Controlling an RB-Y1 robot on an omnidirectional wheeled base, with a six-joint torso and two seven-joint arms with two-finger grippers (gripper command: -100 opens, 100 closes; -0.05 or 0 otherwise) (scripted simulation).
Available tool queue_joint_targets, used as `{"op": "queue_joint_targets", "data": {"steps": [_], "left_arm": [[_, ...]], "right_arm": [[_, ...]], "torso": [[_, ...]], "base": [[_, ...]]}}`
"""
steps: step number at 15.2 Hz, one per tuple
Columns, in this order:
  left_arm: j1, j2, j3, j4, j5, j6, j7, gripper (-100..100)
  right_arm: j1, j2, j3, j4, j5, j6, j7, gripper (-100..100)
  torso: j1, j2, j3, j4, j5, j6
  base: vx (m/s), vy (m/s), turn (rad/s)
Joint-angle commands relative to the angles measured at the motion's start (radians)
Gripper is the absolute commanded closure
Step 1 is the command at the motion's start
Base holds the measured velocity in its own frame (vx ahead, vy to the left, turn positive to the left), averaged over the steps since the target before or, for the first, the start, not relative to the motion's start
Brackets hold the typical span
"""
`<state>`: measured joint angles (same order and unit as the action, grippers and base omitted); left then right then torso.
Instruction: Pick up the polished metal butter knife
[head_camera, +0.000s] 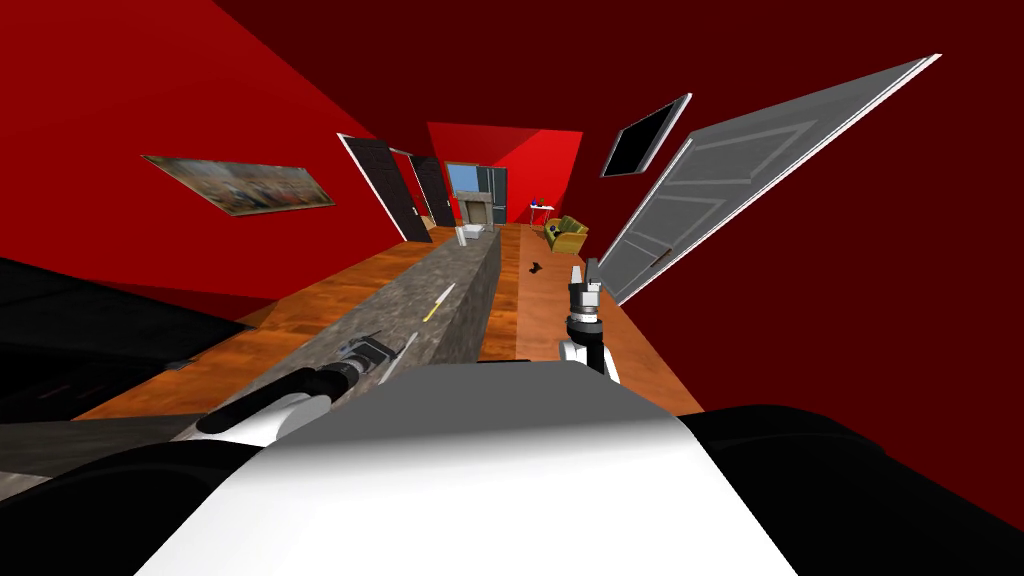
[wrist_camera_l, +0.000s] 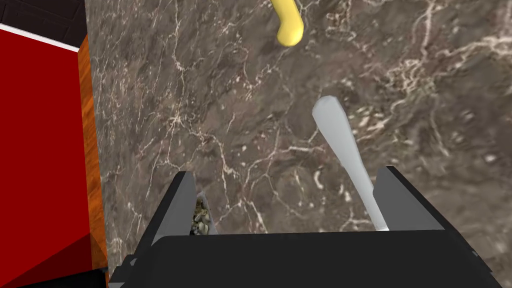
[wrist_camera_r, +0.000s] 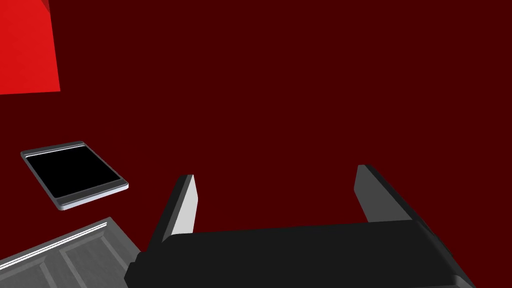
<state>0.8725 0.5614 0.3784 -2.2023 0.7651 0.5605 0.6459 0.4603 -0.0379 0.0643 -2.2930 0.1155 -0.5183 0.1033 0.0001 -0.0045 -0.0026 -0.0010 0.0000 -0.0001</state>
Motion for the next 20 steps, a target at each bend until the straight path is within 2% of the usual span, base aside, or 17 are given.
{"op": "queue_joint_targets", "data": {"steps": [1,2,4,5,7,8,10,11,13,14,16,17,19,20], "left_arm": [[0.008,0.005,0.01,-0.003,0.013,0.038,0.014,-100],[0.026,0.016,0.031,-0.001,0.045,0.067,0.047,-100],[0.026,0.016,0.031,-0.001,0.045,0.096,0.047,-100],[0.043,0.026,0.051,0.0,0.077,0.124,0.078,-100],[0.043,0.026,0.051,0.0,0.077,0.153,0.078,-100],[0.06,0.035,0.071,0.002,0.108,0.185,0.109,-100],[0.06,0.035,0.071,0.002,0.108,0.209,0.109,-100],[0.076,0.043,0.089,0.004,0.137,0.236,0.139,-100],[0.076,0.043,0.089,0.004,0.137,0.262,0.139,-100],[0.092,0.051,0.107,0.005,0.165,0.296,0.167,-100],[0.092,0.051,0.107,0.005,0.165,0.313,0.167,-100],[0.107,0.057,0.124,0.007,0.192,0.348,0.194,-100],[0.107,0.057,0.124,0.007,0.192,0.362,0.194,-100],[0.121,0.064,0.14,0.009,0.217,0.4,0.219,-100]], "right_arm": [[0.0,0.0,0.0,0.0,0.0,0.0,0.0,0],[0.0,0.0,0.0,0.0,0.0,0.0,0.0,0],[0.0,0.0,0.0,0.0,0.0,0.0,0.0,0],[0.0,0.0,0.0,0.0,0.0,0.0,0.0,0],[0.0,0.0,0.0,0.0,0.0,0.0,0.0,0],[0.0,0.0,0.0,0.0,0.0,0.0,0.0,0],[0.0,0.0,0.0,0.0,0.0,0.0,0.0,0],[0.0,0.0,0.0,0.0,0.0,0.0,0.0,0],[0.0,0.0,0.0,0.0,0.0,0.0,0.0,0],[0.0,0.0,0.0,0.0,0.0,0.0,0.0,0],[0.0,0.0,0.0,0.0,0.0,0.0,0.0,0],[0.0,0.0,0.0,0.0,0.0,0.0,0.0,0],[0.0,0.0,0.0,0.0,0.0,0.0,0.0,0],[0.0,0.0,0.0,0.0,0.0,0.0,0.0,0]], "torso": [[0.0,0.0,0.0,0.0,0.0,0.0],[0.0,0.0,0.0,0.0,0.0,0.0],[0.0,-0.001,0.0,0.0,0.0,0.0],[0.0,0.0,0.0,0.0,0.0,0.0],[0.0,-0.001,-0.001,0.0,0.0,0.0],[0.0,0.0,0.0,0.0,0.0,0.0],[0.0,0.0,0.0,0.0,0.0,0.0],[0.0,0.0,0.0,0.0,0.0,0.0],[0.0,0.0,0.0,0.0,0.0,0.0],[-0.001,0.0,0.0,0.0,0.0,0.0],[0.0,-0.001,0.0,0.0,0.0,0.0],[0.0,0.0,0.0,0.0,0.0,0.0],[-0.001,0.0,0.0,0.0,0.0,0.0],[0.0,0.0,0.0,0.0,0.0,0.0]], "base": [[0.056,0.004,0.001],[0.068,-0.001,-0.004],[0.069,-0.007,-0.001],[0.072,-0.006,-0.006],[0.069,-0.002,0.0],[0.063,0.003,-0.005],[0.062,-0.002,-0.002],[0.055,-0.003,-0.004],[0.064,-0.005,-0.001],[0.076,-0.003,-0.005],[0.063,-0.004,-0.001],[0.059,-0.007,-0.005],[0.059,-0.003,0.0],[0.054,-0.003,-0.007]]}}
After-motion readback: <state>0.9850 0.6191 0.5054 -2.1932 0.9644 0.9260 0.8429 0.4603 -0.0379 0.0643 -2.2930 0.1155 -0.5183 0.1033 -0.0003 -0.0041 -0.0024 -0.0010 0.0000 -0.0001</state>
